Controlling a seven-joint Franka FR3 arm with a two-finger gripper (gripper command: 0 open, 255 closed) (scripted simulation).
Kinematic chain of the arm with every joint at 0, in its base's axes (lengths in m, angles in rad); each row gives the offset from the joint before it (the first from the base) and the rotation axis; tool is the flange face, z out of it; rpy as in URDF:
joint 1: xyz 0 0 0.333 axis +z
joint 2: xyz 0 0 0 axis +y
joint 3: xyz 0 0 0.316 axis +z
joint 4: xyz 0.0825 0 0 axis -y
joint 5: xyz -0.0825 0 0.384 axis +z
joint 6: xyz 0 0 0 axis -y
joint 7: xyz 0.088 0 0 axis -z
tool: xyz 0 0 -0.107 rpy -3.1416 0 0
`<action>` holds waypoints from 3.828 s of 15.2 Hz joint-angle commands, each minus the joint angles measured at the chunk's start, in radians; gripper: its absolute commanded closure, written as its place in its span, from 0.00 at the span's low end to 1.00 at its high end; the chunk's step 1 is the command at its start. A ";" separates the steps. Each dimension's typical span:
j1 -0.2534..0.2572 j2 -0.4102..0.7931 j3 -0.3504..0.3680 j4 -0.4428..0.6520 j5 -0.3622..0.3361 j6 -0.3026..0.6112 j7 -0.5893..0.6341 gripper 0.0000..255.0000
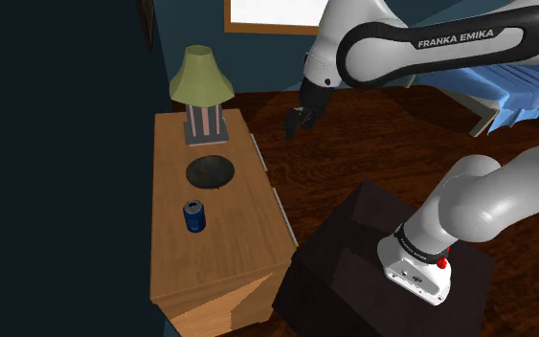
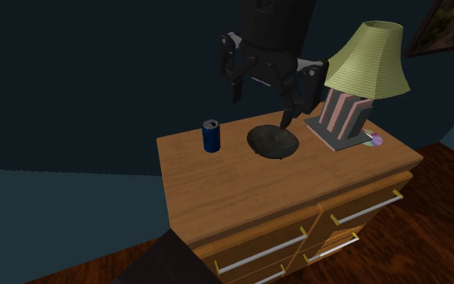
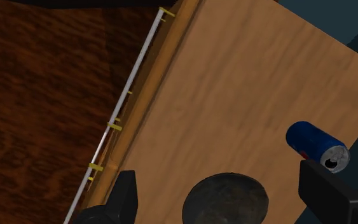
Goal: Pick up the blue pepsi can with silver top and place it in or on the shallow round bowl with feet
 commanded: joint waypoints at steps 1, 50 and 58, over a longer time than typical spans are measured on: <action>0.010 0.067 0.036 0.013 0.001 0.058 0.035 0.00; 0.273 1.115 0.126 0.660 -0.475 0.379 0.589 1.00; 0.260 1.059 0.146 0.657 -0.451 0.326 0.573 1.00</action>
